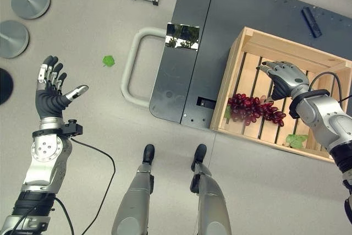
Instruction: Pick up the fruits from the basket on one side to the basket on the other side
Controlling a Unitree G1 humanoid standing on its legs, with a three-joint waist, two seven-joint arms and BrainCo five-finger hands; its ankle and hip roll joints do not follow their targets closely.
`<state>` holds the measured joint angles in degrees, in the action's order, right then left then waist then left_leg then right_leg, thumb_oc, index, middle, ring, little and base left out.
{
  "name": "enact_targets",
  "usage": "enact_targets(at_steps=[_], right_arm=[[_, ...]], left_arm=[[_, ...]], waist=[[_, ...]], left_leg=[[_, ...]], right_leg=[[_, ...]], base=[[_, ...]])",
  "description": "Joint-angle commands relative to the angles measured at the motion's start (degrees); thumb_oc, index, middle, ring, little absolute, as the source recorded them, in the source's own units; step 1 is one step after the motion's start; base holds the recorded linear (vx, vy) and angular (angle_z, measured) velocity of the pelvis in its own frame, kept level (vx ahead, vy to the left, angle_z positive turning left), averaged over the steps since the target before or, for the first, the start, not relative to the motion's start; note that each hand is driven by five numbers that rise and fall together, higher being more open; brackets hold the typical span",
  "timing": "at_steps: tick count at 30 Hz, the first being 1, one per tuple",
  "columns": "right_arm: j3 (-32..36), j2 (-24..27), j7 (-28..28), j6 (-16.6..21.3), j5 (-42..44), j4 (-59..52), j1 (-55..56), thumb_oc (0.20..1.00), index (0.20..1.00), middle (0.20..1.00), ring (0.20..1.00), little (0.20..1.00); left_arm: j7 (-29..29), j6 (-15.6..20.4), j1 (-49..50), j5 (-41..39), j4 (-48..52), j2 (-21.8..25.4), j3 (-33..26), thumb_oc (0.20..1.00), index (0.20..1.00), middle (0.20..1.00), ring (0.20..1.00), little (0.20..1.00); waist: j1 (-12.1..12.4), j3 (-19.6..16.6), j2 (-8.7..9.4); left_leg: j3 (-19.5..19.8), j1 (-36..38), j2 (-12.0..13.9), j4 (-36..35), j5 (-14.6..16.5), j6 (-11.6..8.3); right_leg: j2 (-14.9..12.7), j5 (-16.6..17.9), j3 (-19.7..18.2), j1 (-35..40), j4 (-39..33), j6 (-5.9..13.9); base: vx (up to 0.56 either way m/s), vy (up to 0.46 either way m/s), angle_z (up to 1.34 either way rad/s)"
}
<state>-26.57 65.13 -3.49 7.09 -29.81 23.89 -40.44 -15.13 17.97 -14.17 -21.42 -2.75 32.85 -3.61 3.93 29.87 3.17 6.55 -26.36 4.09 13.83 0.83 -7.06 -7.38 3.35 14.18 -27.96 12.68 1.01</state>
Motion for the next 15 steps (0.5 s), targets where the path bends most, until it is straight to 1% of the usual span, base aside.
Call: enact_targets(at_steps=[1, 6, 7, 10, 11, 14, 15], right_arm=[[-3.1, 1.5, -1.9, -1.7, 0.1, 1.5, -5.9, 1.000, 1.000, 1.000, 1.000, 1.000], [-6.4, 2.2, -1.6, -2.1, 0.0, 3.7, -9.8, 1.000, 1.000, 1.000, 1.000, 1.000], [-8.0, 2.5, -1.4, -2.4, -0.2, 6.3, -11.0, 1.000, 1.000, 1.000, 1.000, 1.000], [-10.1, 2.3, -1.4, -2.6, 0.4, 8.6, -12.9, 1.000, 1.000, 1.000, 1.000, 1.000], [-10.4, 2.3, -1.4, -2.6, 0.4, 8.7, -13.1, 1.000, 1.000, 1.000, 1.000, 1.000], [-12.1, 2.5, -1.7, -2.8, 0.7, 11.9, -14.1, 1.000, 1.000, 1.000, 1.000, 1.000], [-12.3, 2.4, -1.7, -2.8, 0.7, 12.1, -14.2, 1.000, 1.000, 1.000, 1.000, 1.000]], left_arm=[[-0.6, 3.6, 0.7, -1.0, 8.5, 1.3, -0.2, 1.000, 1.000, 1.000, 1.000, 1.000], [-1.1, 3.7, 0.7, -1.5, 9.1, 1.2, -0.1, 1.000, 1.000, 1.000, 1.000, 1.000], [-1.2, 3.7, 0.7, -1.7, 9.4, 1.1, 0.2, 1.000, 1.000, 1.000, 1.000, 1.000], [-1.3, 3.7, 0.5, -1.6, 9.9, 1.2, 0.5, 1.000, 1.000, 1.000, 1.000, 1.000], [-1.3, 3.7, 0.6, -1.6, 9.8, 1.2, 0.5, 1.000, 1.000, 1.000, 1.000, 1.000], [-2.0, 4.2, -1.0, -1.7, 9.9, 1.2, 1.2, 1.000, 1.000, 1.000, 1.000, 1.000], [-2.0, 4.2, -1.0, -1.6, 9.9, 1.2, 1.3, 1.000, 1.000, 1.000, 1.000, 1.000]], waist=[[-0.3, -0.1, -1.21], [-0.3, -0.1, -1.75], [-0.2, -0.1, -2.06], [-0.4, -0.1, -2.22], [-0.4, -0.1, -2.21], [-0.6, -0.1, -2.64], [-0.5, -0.1, -2.64]], left_leg=[[0.2, -3.4, -1.8, 3.9, 0.4, 1.12], [0.2, -7.3, -2.3, 5.4, 0.2, 1.06], [0.3, -8.8, -2.4, 5.8, 0.0, 1.05], [0.2, -10.5, -2.6, 6.0, -0.1, 1.03], [0.1, -10.4, -2.5, 6.3, 0.3, 1.00], [0.3, -12.7, -2.9, 6.4, -0.6, 0.81], [0.2, -12.5, -2.8, 6.6, -0.2, 0.79]], right_leg=[[-0.8, -11.0, -1.2, -0.4, 8.6, 4.58], [-1.2, -11.0, -1.7, -4.4, 10.5, 4.41], [-1.4, -10.9, -1.6, -6.1, 11.0, 4.42], [-1.6, -10.8, -2.0, -8.0, 11.5, 4.38], [-1.6, -11.2, -2.1, -7.9, 11.8, 4.40], [-2.1, -10.7, -2.1, -10.4, 12.3, 4.37], [-2.1, -11.0, -2.2, -10.3, 12.6, 4.40]], base=[[-0.03, -0.009, 0.10], [-0.04, 0.002, 0.07], [-0.04, 0.002, 0.03], [-0.03, -0.001, 0.02], [0.00, 0.000, 0.00], [-0.02, 0.003, 0.00], [0.00, 0.000, 0.00]])
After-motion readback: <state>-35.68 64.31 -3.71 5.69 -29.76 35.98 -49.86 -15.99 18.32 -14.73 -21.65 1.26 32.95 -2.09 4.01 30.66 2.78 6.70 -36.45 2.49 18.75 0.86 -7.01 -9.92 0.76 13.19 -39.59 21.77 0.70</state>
